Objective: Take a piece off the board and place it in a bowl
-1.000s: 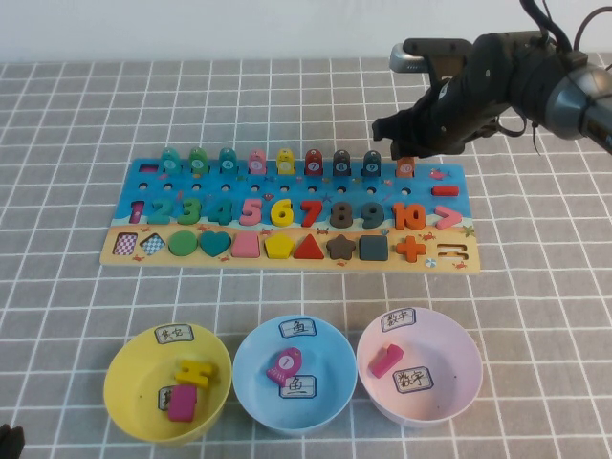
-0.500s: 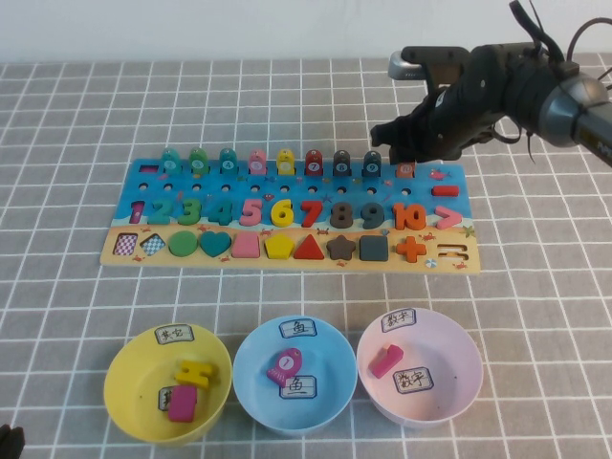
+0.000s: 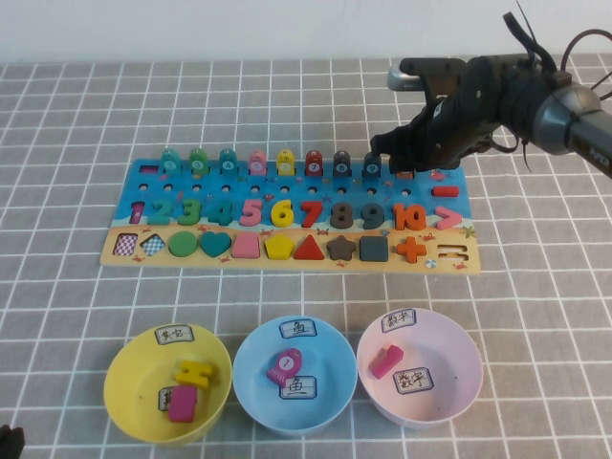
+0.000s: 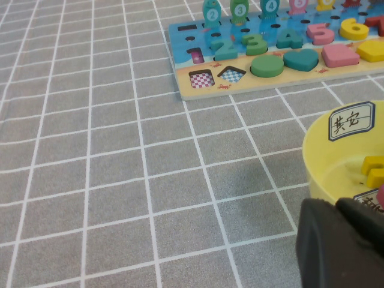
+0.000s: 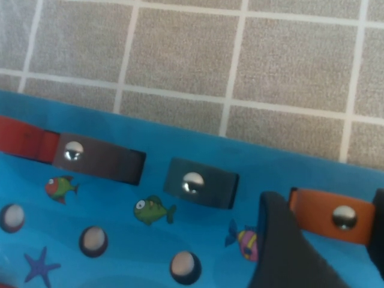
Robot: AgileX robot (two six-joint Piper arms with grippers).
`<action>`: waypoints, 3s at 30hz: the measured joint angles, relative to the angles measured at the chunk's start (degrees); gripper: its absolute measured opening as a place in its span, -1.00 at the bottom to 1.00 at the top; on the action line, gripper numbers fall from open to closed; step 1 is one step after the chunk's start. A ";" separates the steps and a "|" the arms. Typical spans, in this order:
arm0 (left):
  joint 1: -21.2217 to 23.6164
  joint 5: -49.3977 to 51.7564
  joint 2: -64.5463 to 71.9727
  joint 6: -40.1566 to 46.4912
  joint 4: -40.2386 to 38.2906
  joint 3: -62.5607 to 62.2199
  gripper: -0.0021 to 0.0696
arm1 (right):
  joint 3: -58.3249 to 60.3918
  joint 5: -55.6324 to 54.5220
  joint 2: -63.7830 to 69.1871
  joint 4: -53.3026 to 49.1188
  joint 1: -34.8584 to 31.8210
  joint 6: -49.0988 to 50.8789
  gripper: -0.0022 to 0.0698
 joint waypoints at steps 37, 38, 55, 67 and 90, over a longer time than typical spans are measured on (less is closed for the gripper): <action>0.00 0.00 0.00 -0.10 0.00 0.00 -0.94 | 0.00 -0.66 1.06 0.00 0.00 0.00 -0.16; 0.00 0.00 0.00 -0.10 0.00 0.00 -0.94 | 0.00 -0.66 1.06 0.00 0.00 0.00 -0.16; 0.00 0.00 0.00 -0.10 0.00 0.00 -0.94 | 0.00 -0.66 1.06 -0.12 0.00 0.00 -0.32; 0.00 0.00 0.00 -0.10 0.00 0.00 -0.94 | 0.00 -0.66 1.06 -0.24 0.00 0.00 -0.33; 0.00 0.03 0.00 -0.10 0.00 0.00 -0.94 | 1.52 9.37 -11.20 -3.17 1.94 0.00 -0.34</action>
